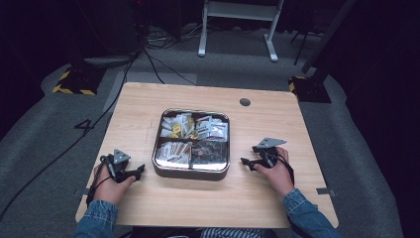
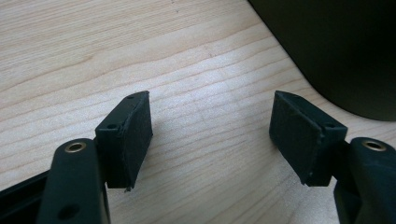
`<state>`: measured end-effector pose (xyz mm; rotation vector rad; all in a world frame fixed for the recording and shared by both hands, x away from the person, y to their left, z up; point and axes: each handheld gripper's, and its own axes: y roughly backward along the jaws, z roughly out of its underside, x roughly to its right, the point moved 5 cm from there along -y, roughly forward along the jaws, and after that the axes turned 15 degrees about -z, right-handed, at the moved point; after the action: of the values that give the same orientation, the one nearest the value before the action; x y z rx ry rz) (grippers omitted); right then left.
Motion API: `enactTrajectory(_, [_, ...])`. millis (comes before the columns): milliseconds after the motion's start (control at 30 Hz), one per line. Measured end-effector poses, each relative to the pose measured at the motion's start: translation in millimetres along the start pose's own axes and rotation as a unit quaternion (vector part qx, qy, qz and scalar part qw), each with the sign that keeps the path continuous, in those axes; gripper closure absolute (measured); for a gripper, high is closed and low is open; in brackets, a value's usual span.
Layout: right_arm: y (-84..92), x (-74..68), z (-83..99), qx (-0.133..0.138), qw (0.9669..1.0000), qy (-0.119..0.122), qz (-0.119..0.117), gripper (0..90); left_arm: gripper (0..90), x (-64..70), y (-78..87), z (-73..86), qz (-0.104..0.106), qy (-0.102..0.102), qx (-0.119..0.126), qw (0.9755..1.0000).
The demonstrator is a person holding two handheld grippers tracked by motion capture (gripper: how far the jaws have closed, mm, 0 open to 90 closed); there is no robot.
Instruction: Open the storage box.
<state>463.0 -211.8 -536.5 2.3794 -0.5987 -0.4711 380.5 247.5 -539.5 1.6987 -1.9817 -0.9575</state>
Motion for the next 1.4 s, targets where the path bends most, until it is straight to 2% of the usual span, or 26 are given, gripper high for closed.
enactTrajectory(67, [0.4,0.2,-1.3,-0.003,1.0000,0.000,-0.005,30.6,30.5,0.0,0.0,0.0,0.000,0.000,0.000,1.0000])
enactTrajectory(100, [1.4,-0.5,-3.0,-0.001,0.9998,-0.008,-0.016,33.3,30.5,0.0,0.0,0.0,0.000,0.000,0.000,1.0000])
enactTrajectory(167, [3.7,-2.6,-7.8,0.008,0.9995,-0.015,-0.025,32.4,30.5,0.0,0.0,0.0,0.000,0.000,0.000,1.0000])
enactTrajectory(267, [12.3,-12.2,-22.7,0.021,0.9993,0.000,-0.030,35.0,30.5,0.2,0.0,0.0,-0.001,0.001,0.000,1.0000])
enactTrajectory(300, [12.3,-12.2,-22.7,0.021,0.9993,0.000,-0.030,35.0,30.5,0.5,-0.2,0.0,-0.003,0.003,0.001,1.0000])
enactTrajectory(333, [16.9,-18.5,-30.6,0.026,0.9989,0.004,-0.039,36.0,30.5,0.7,-0.1,0.0,-0.004,0.004,0.000,1.0000])
enactTrajectory(367, [16.9,-18.5,-30.6,0.026,0.9989,0.004,-0.039,36.0,30.5,0.7,-0.1,0.0,-0.004,0.004,0.000,1.0000])
enactTrajectory(433, [22.6,-26.9,-40.8,0.036,0.9974,-0.005,-0.063,37.7,30.5,0.6,-0.1,0.0,-0.004,0.003,0.001,1.0000])
enactTrajectory(533, [27.5,-36.8,-55.9,0.046,0.9967,0.008,-0.067,38.0,30.5,0.7,0.0,0.0,-0.004,0.004,0.000,1.0000])
enactTrajectory(600, [26.3,-44.5,-66.7,0.055,0.9952,0.012,-0.080,38.0,30.6,1.0,0.3,0.2,-0.005,0.006,0.000,1.0000])
enactTrajectory(633, [21.5,-50.7,-76.5,0.060,0.9936,0.014,-0.094,38.4,30.6,1.1,0.4,0.3,-0.005,0.005,0.001,1.0000])
enactTrajectory(700, [19.2,-52.4,-79.7,0.061,0.9933,0.013,-0.097,38.5,30.7,1.3,0.7,0.6,-0.003,0.003,0.002,1.0000])
enactTrajectory(733, [10.7,-57.7,-88.7,0.061,0.9923,0.012,-0.107,39.8,30.7,1.3,0.9,0.8,-0.003,0.004,0.001,1.0000])
enactTrajectory(933, [-4.8,-69.3,-106.7,0.058,0.9922,0.030,-0.106,39.7,30.6,1.5,1.0,1.1,-0.004,0.006,0.002,1.0000])
enactTrajectory(1000, [-10.8,-71.3,-111.9,0.047,0.9924,0.037,-0.107,39.6,30.6,1.4,0.3,0.2,-0.008,0.008,0.000,0.9999])
enactTrajectory(1067, [-16.7,-71.6,-114.6,0.018,0.9937,0.041,-0.103,39.4,30.3,0.9,-0.6,-0.8,-0.008,0.008,-0.001,0.9999])
enactTrajectory(1100, [-20.0,-72.4,-116.6,0.009,0.9933,0.043,-0.107,40.3,29.9,1.0,-0.9,-0.8,-0.009,0.011,-0.001,0.9999])
enactTrajectory(1200, [-29.6,-74.5,-124.6,0.008,0.9922,0.046,-0.116,40.4,29.9,0.9,-0.8,-0.8,-0.008,0.009,-0.002,0.9999])
enactTrajectory(1300, [-42.1,-75.4,-136.9,0.012,0.9920,0.060,-0.111,40.3,29.8,0.9,-0.8,-0.8,-0.008,0.009,-0.002,0.9999])
enactTrajectory(1400, [-48.7,-76.1,-142.3,0.014,0.9919,0.061,-0.110,42.9,29.8,0.9,-0.8,-0.8,-0.008,0.009,-0.002,0.9999])
